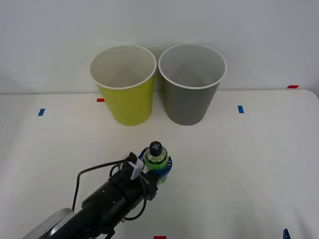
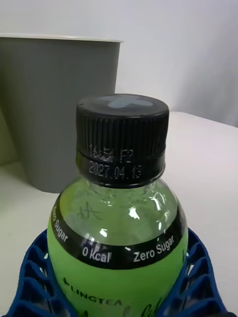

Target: Put cans in the gray bin and PET bottles in the light green bin.

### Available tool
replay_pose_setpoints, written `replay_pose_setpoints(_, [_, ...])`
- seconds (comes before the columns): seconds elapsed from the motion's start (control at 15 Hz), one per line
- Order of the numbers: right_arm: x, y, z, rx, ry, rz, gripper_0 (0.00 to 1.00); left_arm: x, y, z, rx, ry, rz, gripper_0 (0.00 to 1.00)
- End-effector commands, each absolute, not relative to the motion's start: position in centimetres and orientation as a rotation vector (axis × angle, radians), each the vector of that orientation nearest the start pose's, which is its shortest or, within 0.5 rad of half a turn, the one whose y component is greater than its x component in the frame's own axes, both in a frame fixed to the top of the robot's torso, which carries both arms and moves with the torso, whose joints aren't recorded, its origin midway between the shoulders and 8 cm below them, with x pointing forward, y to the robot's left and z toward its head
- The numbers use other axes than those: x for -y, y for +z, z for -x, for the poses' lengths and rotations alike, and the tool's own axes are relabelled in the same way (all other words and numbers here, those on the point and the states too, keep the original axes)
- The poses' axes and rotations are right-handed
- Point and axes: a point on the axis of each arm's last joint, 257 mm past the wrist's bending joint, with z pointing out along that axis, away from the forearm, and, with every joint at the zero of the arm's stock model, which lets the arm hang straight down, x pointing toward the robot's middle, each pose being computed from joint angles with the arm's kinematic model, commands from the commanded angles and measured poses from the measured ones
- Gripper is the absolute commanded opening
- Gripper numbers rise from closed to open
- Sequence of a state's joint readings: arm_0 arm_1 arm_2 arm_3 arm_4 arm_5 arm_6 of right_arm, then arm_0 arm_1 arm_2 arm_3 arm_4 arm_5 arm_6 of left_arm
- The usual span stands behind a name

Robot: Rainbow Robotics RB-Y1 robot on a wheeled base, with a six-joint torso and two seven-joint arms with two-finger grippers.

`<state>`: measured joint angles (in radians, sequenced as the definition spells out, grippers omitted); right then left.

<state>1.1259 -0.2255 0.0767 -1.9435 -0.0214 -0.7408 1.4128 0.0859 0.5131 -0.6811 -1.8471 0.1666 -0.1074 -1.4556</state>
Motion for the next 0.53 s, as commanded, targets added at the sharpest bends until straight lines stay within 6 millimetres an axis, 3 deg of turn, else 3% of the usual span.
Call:
replay_pose_setpoints(0.07, [31.6, -25.3, -18.9, -1.554, -0.113, -0.03, 1.0, -1.6, -23.8, -39.4, -1.51, -0.508, -0.609, 0.01])
replay_pose_setpoints(0.27, [31.6, -25.3, -18.9, -1.554, -0.113, -0.03, 1.0, -1.6, -22.5, -39.8, -1.549, -0.488, -0.612, 0.0])
replay_pose_setpoints(0.53, [31.6, -25.3, -18.9, -1.554, -0.113, -0.03, 1.0, -3.2, -20.2, -41.1, -1.559, -0.444, -0.595, 0.0])
